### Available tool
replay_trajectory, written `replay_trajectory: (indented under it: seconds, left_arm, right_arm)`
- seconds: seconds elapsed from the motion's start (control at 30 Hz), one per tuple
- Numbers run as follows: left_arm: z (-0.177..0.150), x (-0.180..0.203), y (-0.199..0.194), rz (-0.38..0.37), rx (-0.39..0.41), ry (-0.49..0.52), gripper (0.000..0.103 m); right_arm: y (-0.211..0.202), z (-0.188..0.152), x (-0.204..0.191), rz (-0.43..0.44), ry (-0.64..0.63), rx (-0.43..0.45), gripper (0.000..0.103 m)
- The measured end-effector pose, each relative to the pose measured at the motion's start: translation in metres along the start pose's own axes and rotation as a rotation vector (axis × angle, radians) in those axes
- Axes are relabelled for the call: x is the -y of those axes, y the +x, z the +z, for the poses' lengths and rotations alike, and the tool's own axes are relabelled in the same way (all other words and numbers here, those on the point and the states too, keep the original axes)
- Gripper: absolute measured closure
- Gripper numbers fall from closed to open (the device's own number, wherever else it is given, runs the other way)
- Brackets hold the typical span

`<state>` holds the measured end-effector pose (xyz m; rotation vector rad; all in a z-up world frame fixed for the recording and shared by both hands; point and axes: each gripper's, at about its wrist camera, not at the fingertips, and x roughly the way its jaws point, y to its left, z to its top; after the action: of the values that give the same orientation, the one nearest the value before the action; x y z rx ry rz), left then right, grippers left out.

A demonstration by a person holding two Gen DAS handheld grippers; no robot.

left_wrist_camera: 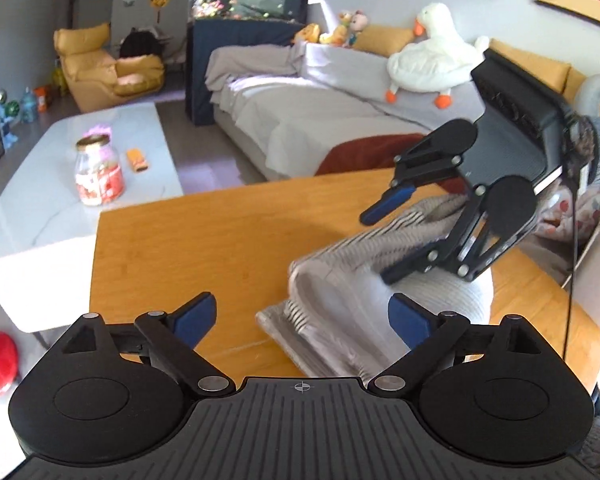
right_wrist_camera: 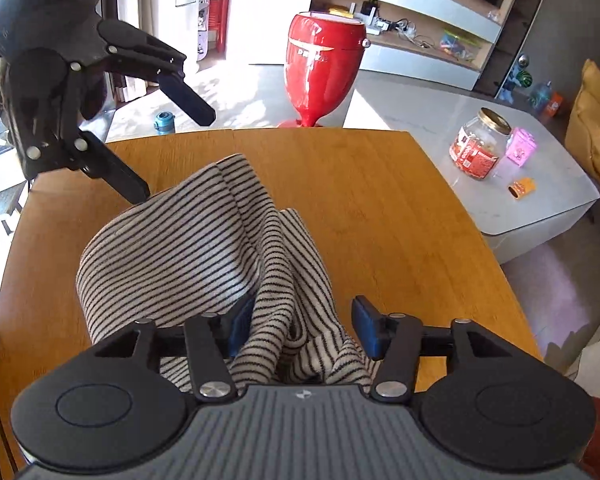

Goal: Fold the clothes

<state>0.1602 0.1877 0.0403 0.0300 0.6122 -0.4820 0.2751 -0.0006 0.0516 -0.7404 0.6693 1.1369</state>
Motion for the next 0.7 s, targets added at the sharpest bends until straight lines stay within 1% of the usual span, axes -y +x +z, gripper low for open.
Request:
replay_trajectory:
  seconds: [0.07, 0.1, 0.13, 0.17, 0.23, 0.27, 0.33, 0.4, 0.43, 0.47, 0.5, 0.6, 0.7]
  left_arm:
    - [0.011, 0.013, -0.001, -0.059, 0.043, 0.024, 0.005]
    - [0.014, 0.02, 0.0, -0.088, 0.057, 0.038, 0.005]
    - [0.016, 0.026, 0.002, -0.117, 0.068, 0.052, 0.004]
    - [0.017, 0.032, 0.007, -0.139, 0.067, 0.064, 0.004]
    - [0.015, 0.04, 0.023, -0.16, 0.041, 0.08, 0.004]
    - [0.013, 0.042, 0.034, -0.159, 0.016, 0.081, 0.004]
    - [0.009, 0.043, 0.055, -0.15, -0.034, 0.081, 0.004]
    - [0.004, 0.04, 0.075, -0.113, -0.082, 0.072, 0.004]
    - [0.001, 0.036, 0.084, -0.083, -0.107, 0.062, 0.004]
    - [-0.001, 0.031, 0.092, -0.052, -0.132, 0.049, 0.003]
    - [-0.002, 0.026, 0.099, -0.039, -0.151, 0.032, 0.003]
    - [-0.005, 0.011, 0.105, -0.052, -0.179, -0.048, 0.003]
    - [-0.005, 0.007, 0.105, -0.048, -0.187, -0.053, 0.003]
  right_arm:
    - [-0.009, -0.002, 0.0, -0.032, 0.016, 0.01, 0.031]
    - [-0.014, -0.002, 0.001, -0.048, 0.024, 0.016, 0.027]
    - [-0.02, -0.003, 0.003, -0.068, 0.035, 0.025, 0.021]
    - [-0.026, -0.003, 0.004, -0.088, 0.047, 0.035, 0.018]
    - [-0.037, -0.005, 0.011, -0.127, 0.081, 0.054, 0.015]
    - [-0.041, -0.006, 0.015, -0.146, 0.103, 0.063, 0.01]
    - [-0.048, -0.011, 0.026, -0.178, 0.168, 0.08, 0.003]
    - [-0.045, -0.018, 0.039, -0.222, 0.26, 0.08, 0.003]
    - [-0.042, -0.022, 0.045, -0.247, 0.304, 0.076, 0.001]
    - [-0.036, -0.026, 0.048, -0.282, 0.336, 0.058, 0.001]
    - [-0.028, -0.031, 0.05, -0.313, 0.363, 0.041, 0.001]
    - [0.009, -0.048, 0.046, -0.37, 0.396, -0.002, 0.0]
    - [0.012, -0.052, 0.049, -0.374, 0.466, 0.037, 0.0]
